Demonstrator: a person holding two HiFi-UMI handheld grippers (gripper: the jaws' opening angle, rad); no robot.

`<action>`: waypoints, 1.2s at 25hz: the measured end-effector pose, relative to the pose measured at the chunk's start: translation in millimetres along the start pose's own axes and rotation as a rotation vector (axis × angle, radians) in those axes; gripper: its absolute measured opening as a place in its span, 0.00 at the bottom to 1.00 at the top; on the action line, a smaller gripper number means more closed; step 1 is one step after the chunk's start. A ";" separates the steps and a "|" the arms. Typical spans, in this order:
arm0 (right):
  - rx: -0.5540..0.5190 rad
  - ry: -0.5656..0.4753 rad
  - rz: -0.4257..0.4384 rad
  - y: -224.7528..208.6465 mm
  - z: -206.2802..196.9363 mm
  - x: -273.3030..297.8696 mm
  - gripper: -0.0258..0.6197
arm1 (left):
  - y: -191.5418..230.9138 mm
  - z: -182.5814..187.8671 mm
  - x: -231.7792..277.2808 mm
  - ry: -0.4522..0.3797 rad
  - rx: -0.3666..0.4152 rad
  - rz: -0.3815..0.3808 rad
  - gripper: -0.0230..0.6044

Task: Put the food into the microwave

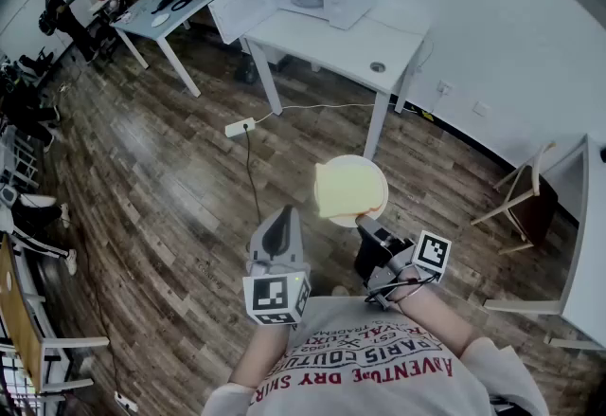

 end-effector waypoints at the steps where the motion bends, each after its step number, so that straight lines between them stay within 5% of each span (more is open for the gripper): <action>1: -0.001 0.001 0.000 0.2 -0.3 -0.1 0.08 | 0.0 -0.2 -0.3 -0.002 -0.001 0.001 0.05; 20: 0.001 0.061 -0.015 -1.2 3.3 8.3 0.07 | 8.1 -4.1 -7.7 0.013 0.014 0.052 0.05; 30: 0.031 0.047 -0.062 -0.9 6.9 64.3 0.07 | 72.8 -11.5 16.3 0.039 0.015 0.056 0.05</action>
Point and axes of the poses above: the fingertips, and each gripper's own axes: x forward along the fingers, y to its left, z out of its top, the point moved 7 cm from there along -x, backward along the fingers, and after that the axes turned 7 degrees about -z, right-handed, at the moved point
